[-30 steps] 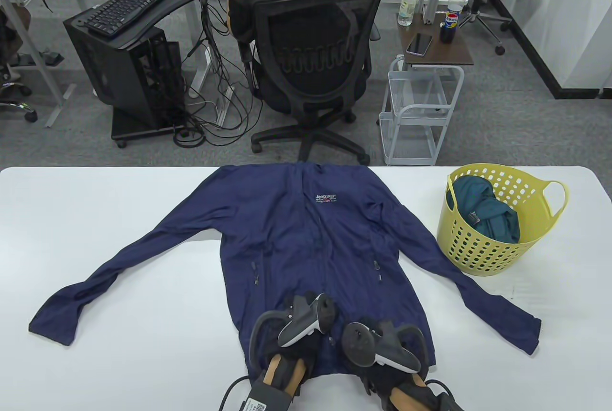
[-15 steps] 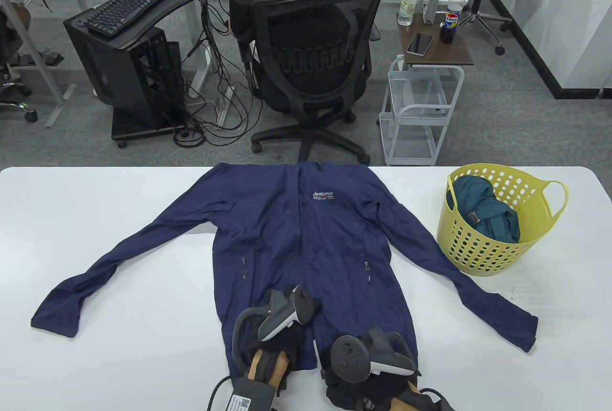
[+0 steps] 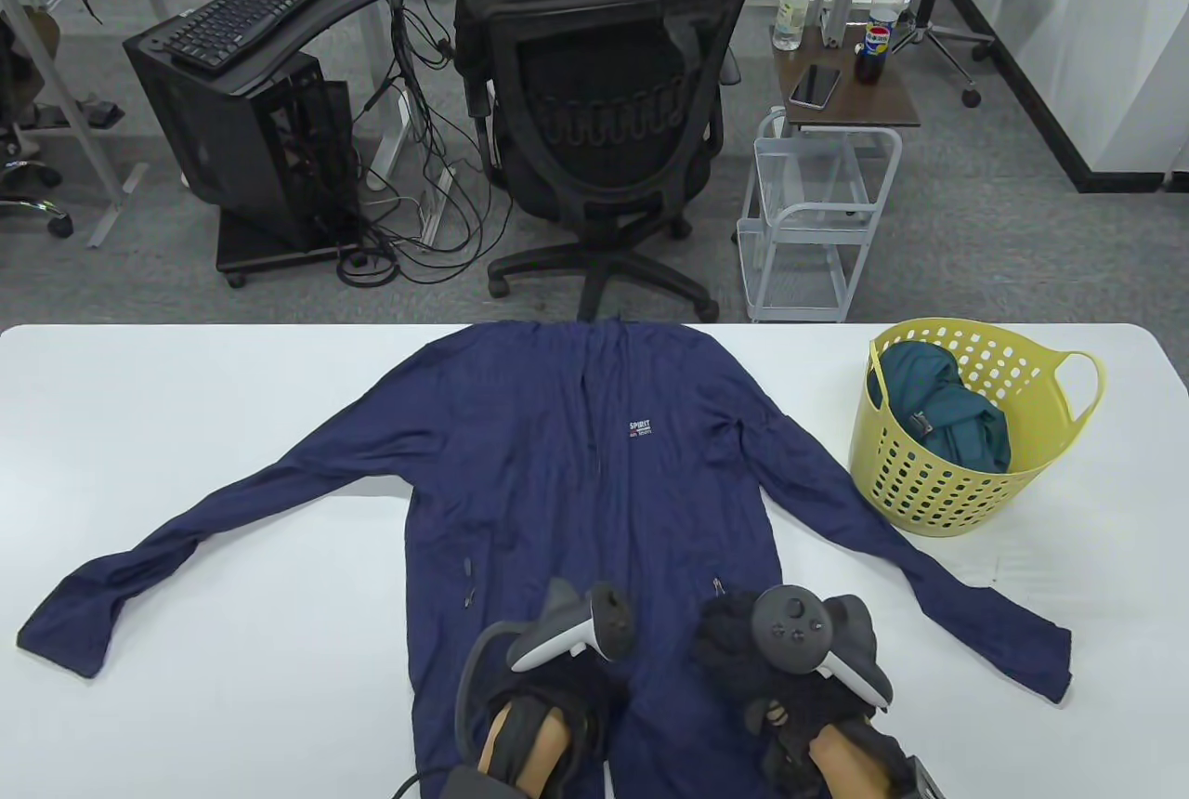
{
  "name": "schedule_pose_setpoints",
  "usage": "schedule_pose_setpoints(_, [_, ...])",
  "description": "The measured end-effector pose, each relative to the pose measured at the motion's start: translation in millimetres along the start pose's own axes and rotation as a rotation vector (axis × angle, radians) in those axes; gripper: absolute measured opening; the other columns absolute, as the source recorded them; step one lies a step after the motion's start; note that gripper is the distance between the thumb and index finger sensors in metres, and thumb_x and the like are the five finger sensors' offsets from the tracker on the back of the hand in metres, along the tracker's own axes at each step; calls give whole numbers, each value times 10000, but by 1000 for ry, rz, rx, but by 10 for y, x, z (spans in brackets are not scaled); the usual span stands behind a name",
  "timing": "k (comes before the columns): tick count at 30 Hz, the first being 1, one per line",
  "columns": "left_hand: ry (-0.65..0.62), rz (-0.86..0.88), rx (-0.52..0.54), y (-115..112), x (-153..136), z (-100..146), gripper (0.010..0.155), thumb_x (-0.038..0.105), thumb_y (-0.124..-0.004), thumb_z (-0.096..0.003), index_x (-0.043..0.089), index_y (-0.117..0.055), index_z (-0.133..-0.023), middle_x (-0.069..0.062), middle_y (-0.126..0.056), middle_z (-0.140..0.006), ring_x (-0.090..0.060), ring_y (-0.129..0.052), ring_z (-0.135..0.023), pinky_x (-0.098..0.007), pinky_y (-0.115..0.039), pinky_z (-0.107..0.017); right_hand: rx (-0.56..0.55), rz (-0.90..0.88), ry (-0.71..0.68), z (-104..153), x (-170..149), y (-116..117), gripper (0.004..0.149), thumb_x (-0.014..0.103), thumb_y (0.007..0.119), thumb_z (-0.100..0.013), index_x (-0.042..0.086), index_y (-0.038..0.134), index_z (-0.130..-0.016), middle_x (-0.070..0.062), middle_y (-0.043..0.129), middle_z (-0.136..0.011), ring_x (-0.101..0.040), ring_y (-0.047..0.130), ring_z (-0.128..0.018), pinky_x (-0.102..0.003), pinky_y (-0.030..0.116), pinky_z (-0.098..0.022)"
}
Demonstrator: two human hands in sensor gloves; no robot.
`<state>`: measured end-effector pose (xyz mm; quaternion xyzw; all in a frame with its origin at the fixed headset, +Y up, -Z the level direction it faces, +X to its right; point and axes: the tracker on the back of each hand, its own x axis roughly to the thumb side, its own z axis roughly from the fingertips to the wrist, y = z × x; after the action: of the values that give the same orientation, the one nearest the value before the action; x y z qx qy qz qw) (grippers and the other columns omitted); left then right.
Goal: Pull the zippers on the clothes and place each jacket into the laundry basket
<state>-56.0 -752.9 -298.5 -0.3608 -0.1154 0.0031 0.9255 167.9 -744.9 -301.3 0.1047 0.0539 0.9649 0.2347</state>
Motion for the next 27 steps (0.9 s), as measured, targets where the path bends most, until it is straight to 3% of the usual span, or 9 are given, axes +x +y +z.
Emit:
schedule_pose_setpoints(3, [21,11,11,48,-14,3,506,415,-686,-407,483,-758,-903,-15,-622,-1121,-401,-706,-973,-614,-644,-641,-52,-11,64,-6,-126,-64,510,535,746,-475,244,888,-869,-13,807,-1064,-418,685,-1005,-645,555,-697])
schedule_pose_setpoints(6, [1,239,87,259,-336,26,592,550,-648,-414,502,-560,-998,33,-477,-1189,-380,-496,-1068,-645,-508,-696,-140,-36,175,17,-307,-203,497,513,718,-497,286,831,-924,28,759,-1105,-444,591,-1047,-665,499,-712])
schedule_pose_setpoints(9, [197,403,346,554,-910,135,648,585,-649,-409,529,-455,-1024,64,-375,-1221,-375,-351,-1108,-656,-414,-732,-203,-37,310,64,-538,-353,509,498,707,-512,330,755,-990,43,686,-1153,-465,464,-1084,-688,417,-725])
schedule_pose_setpoints(11, [343,434,465,682,-1304,162,684,605,-641,-406,527,-381,-1034,71,-321,-1225,-376,-285,-1110,-656,-396,-735,-245,-13,399,104,-705,-448,523,493,701,-518,355,707,-1022,50,643,-1175,-469,417,-1091,-689,400,-727])
schedule_pose_setpoints(13, [480,464,519,762,-1746,131,709,616,-635,-402,530,-322,-1032,95,-276,-1223,-368,-225,-1109,-649,-374,-744,-273,-14,477,144,-865,-512,543,500,694,-520,360,668,-1044,51,602,-1192,-470,385,-1093,-677,397,-733])
schedule_pose_setpoints(17, [544,578,534,693,-2545,-113,714,613,-629,-395,545,-275,-1012,130,-209,-1204,-326,-110,-1080,-620,-321,-748,-315,-102,584,173,-1120,-505,587,511,705,-515,311,637,-1062,8,587,-1191,-490,396,-1072,-669,426,-721])
schedule_pose_setpoints(19, [621,592,514,608,-2793,-209,718,615,-626,-391,553,-261,-1007,155,-167,-1196,-304,-46,-1068,-614,-272,-751,-294,-78,616,155,-1166,-478,597,517,706,-515,310,622,-1068,7,572,-1195,-489,380,-1074,-665,419,-724])
schedule_pose_setpoints(23, [731,504,426,485,-3109,-346,732,652,-577,-375,548,-220,-1005,164,-109,-1179,-287,12,-1051,-605,-245,-753,-258,-45,663,106,-1240,-417,631,552,712,-505,317,590,-1078,11,532,-1208,-476,358,-1082,-658,414,-733])
schedule_pose_setpoints(27, [742,579,352,378,-3287,-445,734,655,-543,-361,529,-215,-1005,159,-135,-1172,-273,37,-1043,-604,-211,-753,-187,-31,696,47,-1300,-338,658,573,707,-502,316,562,-1090,-4,492,-1219,-478,328,-1080,-656,403,-734])
